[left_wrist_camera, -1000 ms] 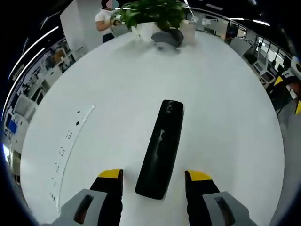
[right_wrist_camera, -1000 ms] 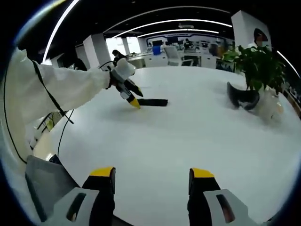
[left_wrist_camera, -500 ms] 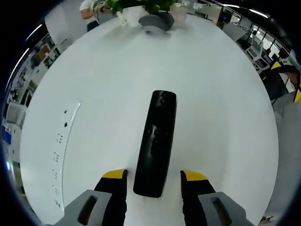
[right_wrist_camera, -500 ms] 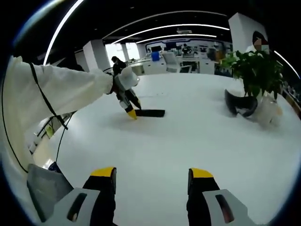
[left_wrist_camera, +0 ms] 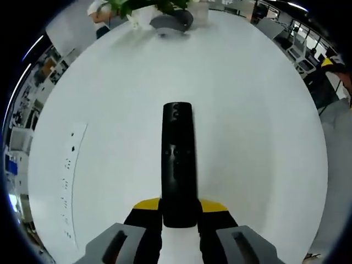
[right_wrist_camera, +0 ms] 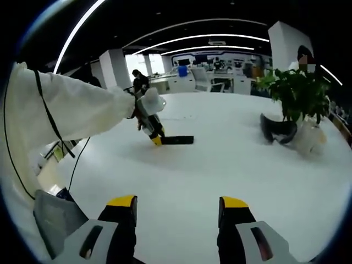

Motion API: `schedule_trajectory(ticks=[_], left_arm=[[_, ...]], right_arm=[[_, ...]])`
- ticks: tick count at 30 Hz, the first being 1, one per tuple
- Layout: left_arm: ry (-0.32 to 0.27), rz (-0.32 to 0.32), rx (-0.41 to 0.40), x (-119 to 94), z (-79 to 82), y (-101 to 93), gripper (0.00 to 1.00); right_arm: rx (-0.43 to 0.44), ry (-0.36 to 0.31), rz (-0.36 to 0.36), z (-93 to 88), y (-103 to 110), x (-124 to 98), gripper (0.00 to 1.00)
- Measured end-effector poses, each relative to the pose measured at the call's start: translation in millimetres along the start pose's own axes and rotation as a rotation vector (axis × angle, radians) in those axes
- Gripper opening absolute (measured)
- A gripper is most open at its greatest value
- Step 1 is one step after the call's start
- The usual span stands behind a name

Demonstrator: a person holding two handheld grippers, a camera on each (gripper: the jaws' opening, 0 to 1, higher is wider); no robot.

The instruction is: Press the specified remote control buttons in sequence, fully releasing each button before pressing the next.

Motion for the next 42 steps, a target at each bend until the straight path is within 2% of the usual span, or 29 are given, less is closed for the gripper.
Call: schedule_trajectory(ticks=[7, 18, 22, 33, 42], left_arm=[[0.067, 0.004, 0.002, -1, -1.7, -20.4, 0.23], [0.106, 0.006, 0.008, -4, -12.5, -52.9, 0.23], [0.114, 0.006, 0.016, -5, -15.4, -67.0, 0.23], [0.105, 0.003, -0.011, -8, -22.3, -98.7, 0.23], [0.106, 0.004, -0.010, -11, -25.6, -125.4, 0.23]], right_arm=[[-0.012, -0.020, -0.008, 3.0, 6, -6, 0.56], [-0.045, -0.066, 0.005, 15.3, 21, -15, 0.51], [-0.050, -0.087, 0.010, 18.6, 25, -19, 0.46], [-0.066, -0.076, 0.079, 16.1, 47, -18, 0.41], [-0.099, -0.075, 0.102, 17.2, 57, -20, 0.33]])
Point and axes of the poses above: the point that each gripper's makers call its tool centre point, and the gripper's own axes: x roughly forward along the fingers, y roughly to its left, z roughly out of its top, the point moved 3 cm from there along -x, roughly backward along the fingers, and after that the axes turned 2 degrees about -y, right-handed, at the moved point
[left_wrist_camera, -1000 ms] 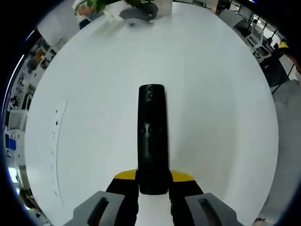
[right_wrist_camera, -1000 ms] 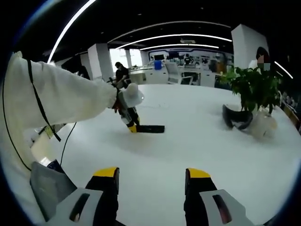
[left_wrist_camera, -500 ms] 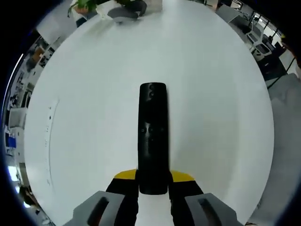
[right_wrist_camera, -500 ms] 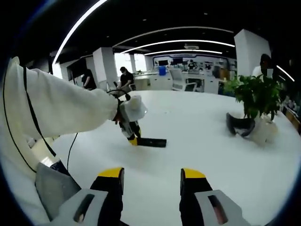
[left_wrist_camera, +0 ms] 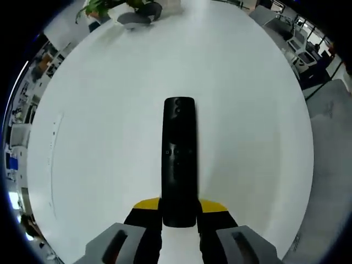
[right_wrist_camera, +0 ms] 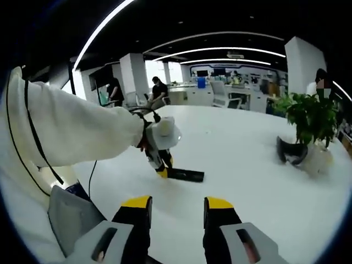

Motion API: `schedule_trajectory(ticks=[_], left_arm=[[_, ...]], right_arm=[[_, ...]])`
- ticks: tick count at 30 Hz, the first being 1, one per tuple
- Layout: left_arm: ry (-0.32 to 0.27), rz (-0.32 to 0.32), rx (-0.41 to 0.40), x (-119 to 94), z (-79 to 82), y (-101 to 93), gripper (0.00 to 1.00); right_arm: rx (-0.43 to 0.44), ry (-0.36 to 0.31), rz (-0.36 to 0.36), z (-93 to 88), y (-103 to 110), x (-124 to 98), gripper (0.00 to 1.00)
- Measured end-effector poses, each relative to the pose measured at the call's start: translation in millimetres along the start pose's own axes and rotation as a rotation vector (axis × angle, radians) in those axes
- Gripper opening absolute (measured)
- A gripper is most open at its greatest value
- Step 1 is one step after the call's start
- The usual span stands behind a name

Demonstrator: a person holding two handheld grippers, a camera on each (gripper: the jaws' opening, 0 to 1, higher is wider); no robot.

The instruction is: Press the specified remote control buttons in sequence, fully releasing each button before pressing the next.

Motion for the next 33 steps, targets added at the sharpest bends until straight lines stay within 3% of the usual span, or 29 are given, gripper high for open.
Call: schedule_trajectory(ticks=[15, 33], left_arm=[[-0.034, 0.002, -0.032, -3, -7.2, -38.4, 0.23], [-0.081, -0.002, -0.059, -7, -14.4, -76.7, 0.23]], right_arm=[[-0.030, 0.007, 0.033, -0.6, 15, 0, 0.23], [-0.092, -0.017, 0.047, 13.8, 23, 1, 0.07]])
Point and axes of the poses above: the point that each gripper's makers call its tool centre point, and the gripper's own axes: x roughly forward along the fingers, y roughly to its left, z roughly out of its top, the point moved 3 cm from there along -x, roughly backward along the fingers, and after that the axes turned 2 degrees about -y, right-handed, at the moved point
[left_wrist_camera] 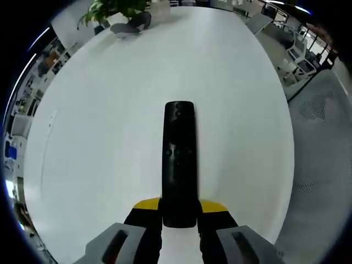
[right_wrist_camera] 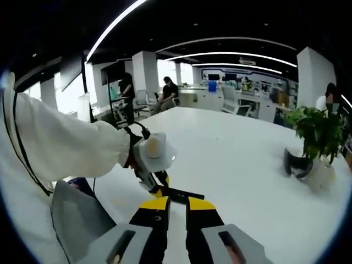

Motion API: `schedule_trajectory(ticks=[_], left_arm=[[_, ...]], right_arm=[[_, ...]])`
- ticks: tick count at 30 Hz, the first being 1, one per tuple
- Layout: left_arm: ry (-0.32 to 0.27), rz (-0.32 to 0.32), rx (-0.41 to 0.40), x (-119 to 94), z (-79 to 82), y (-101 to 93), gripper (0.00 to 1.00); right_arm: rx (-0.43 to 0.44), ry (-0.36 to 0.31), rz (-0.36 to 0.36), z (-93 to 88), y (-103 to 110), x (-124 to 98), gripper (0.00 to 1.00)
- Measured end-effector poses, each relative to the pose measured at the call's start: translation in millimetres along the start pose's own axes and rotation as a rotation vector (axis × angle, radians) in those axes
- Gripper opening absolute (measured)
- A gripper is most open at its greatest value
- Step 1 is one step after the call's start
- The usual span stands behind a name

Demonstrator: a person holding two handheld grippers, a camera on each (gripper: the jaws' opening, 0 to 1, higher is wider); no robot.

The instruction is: Press the specified remote control buttons in sequence, fully releasing each button before pressing the next.

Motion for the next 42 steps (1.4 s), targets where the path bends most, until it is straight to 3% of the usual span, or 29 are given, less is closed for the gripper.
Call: schedule_trajectory(ticks=[12, 24, 42], left_arm=[[0.037, -0.002, 0.028, -1, -4.1, -29.3, 0.23], [0.080, 0.013, -0.029, -4, -10.9, -60.2, 0.23], [-0.006, 0.036, -0.111, -9, -22.5, -100.6, 0.24]], right_arm=[[-0.022, -0.013, -0.026, 9.8, -13, -3, 0.00], [-0.046, 0.003, -0.016, 8.5, -15, 5, 0.00], [-0.052, 0.078, -0.001, -4.0, -16, 21, 0.00]])
Point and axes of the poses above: the point that each gripper's makers call its tool centre point, and the gripper's own axes: x roughly forward along the fingers, y roughly to its left, z roughly out of its top, the point moved 3 cm from there along -x, roughly backward along the fingers, and after that the axes turned 2 degrees about -y, right-handed, at the moved point
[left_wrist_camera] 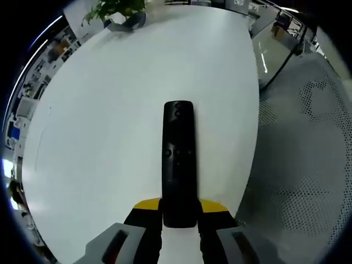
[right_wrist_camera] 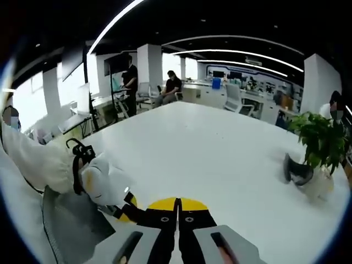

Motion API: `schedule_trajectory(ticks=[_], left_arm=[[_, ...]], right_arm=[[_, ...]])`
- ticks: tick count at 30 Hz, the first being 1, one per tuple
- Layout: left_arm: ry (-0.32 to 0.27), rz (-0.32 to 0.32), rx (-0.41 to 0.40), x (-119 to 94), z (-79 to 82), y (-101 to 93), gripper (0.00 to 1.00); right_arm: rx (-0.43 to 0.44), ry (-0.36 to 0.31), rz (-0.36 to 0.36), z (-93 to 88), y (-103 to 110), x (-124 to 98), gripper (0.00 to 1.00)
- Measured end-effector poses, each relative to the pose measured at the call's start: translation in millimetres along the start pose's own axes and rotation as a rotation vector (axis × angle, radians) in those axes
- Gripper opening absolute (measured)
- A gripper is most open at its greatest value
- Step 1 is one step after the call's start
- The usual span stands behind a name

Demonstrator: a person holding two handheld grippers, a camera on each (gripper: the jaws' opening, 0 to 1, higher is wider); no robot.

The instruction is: Press the specified remote control buttons in sequence, fully releasing each button before pressing the next.

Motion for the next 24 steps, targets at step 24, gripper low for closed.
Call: schedule_trajectory(ticks=[24], left_arm=[[-0.135, -0.042, 0.067, -3, -5.4, -25.8, 0.24]], right_arm=[[0.139, 0.476, 0.107, -98.5, 9, 52, 0.00]])
Point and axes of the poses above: the point that each gripper's makers call its tool centre point, and the gripper's own axes: x roughly forward along the fingers, y roughly to its left, z roughly out of its top, the point moved 3 cm from there along -x, roughly backward along the fingers, and after that the axes turned 2 degrees about -y, right-handed, at the moved point
